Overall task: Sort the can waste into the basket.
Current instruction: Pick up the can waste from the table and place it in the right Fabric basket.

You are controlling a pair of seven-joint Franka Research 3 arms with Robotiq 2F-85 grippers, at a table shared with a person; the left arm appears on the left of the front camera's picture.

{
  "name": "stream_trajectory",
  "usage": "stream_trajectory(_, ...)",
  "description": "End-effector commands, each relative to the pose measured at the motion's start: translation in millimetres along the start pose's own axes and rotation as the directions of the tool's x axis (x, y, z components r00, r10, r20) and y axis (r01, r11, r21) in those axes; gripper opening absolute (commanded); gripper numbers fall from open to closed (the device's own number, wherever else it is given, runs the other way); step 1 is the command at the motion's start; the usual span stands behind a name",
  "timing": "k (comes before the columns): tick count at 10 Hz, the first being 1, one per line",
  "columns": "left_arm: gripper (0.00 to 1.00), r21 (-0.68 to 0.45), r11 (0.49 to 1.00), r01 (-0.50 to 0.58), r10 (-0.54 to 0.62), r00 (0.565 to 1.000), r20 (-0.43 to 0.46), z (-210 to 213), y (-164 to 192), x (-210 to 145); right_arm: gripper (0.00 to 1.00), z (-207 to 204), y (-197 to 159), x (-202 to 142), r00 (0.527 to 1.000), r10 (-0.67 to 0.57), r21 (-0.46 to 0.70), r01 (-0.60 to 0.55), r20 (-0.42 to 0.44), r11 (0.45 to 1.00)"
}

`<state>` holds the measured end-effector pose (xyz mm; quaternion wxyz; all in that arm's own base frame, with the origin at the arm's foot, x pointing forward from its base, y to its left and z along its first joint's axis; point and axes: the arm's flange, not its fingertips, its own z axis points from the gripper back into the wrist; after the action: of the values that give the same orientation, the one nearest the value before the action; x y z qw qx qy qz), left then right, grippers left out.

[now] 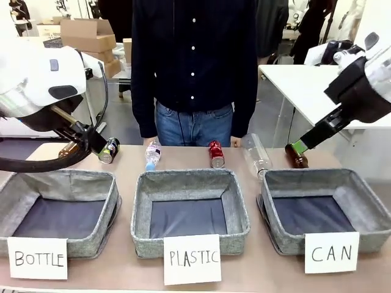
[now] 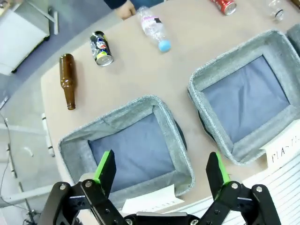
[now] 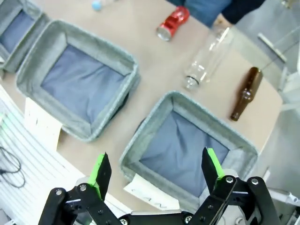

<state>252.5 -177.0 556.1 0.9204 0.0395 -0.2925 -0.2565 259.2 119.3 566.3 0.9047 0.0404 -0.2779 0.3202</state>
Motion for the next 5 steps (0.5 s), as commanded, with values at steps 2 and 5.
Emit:
stream_trajectory(2,1.0,-0.287,0.953,0.096,-0.099,0.995,0.003,-13.9,3.9,6.4,1.0,-18.3,-2.5,7.1,0.996,-0.07,0.015,0.071,-0.062,0.997)
stream_trajectory(5,1.0,-0.833,0.544,-0.101,0.185,0.983,0.001,-19.8,91.7,-41.6,1.0,-12.0,-66.1,-30.8,0.869,-0.466,0.675,0.444,-0.164,0.59)
